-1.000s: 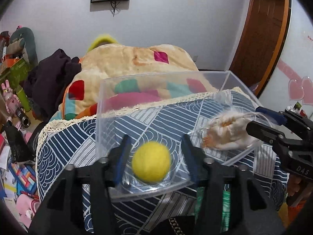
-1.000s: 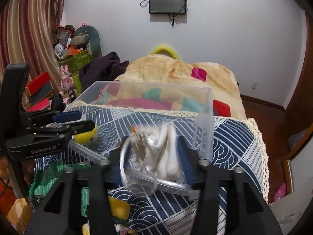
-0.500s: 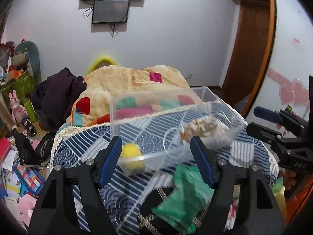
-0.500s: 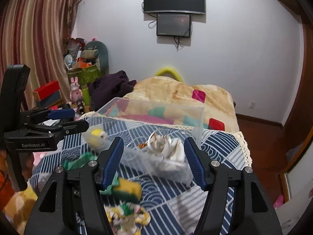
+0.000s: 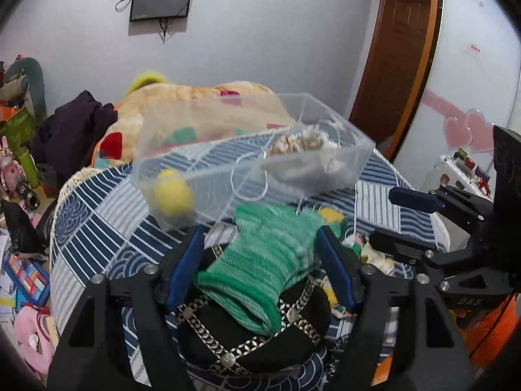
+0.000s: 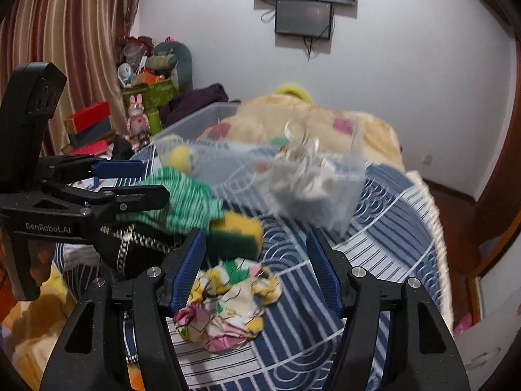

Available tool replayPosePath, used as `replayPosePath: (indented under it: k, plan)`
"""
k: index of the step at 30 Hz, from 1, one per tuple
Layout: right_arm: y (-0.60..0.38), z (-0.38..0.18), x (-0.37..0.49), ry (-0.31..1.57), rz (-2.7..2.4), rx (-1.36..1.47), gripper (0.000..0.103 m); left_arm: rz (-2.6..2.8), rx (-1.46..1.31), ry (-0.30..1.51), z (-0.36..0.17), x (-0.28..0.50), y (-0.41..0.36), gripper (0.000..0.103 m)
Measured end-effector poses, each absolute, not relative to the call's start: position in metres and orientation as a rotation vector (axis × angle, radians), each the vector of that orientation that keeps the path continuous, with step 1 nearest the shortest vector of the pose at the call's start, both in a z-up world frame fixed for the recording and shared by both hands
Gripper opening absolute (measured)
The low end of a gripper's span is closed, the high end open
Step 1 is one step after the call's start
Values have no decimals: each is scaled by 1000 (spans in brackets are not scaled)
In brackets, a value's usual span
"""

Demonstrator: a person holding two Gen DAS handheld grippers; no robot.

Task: Organize soft objects
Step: 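Grasp green knitted glove with left tool while right tool grasps yellow-green sponge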

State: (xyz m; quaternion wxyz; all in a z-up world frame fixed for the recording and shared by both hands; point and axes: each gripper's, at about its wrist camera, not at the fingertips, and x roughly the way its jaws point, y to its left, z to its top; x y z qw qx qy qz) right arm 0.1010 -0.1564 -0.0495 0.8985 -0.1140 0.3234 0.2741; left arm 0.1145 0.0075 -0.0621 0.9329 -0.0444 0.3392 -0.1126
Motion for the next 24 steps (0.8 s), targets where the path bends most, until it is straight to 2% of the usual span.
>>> replayPosePath:
  k: [1, 6, 12, 20, 24]
  plan:
    - [-155, -52, 103, 682, 575, -228, 61, -237, -91, 699, -65, 114, 6, 54]
    - [-145, -59, 111, 720, 611, -213, 61, -231, -84, 668, -69, 105, 7, 44]
    - [-127, -68, 119, 760, 644, -215, 61, -216, -82, 650, -70, 96, 12, 20]
    - [-116, -78, 119, 757, 612, -234, 61, -182, -124, 560, -55, 77, 23, 15]
    - [-120, -77, 116, 751, 603, -237, 53, -164, -130, 532, -47, 74, 27, 15]
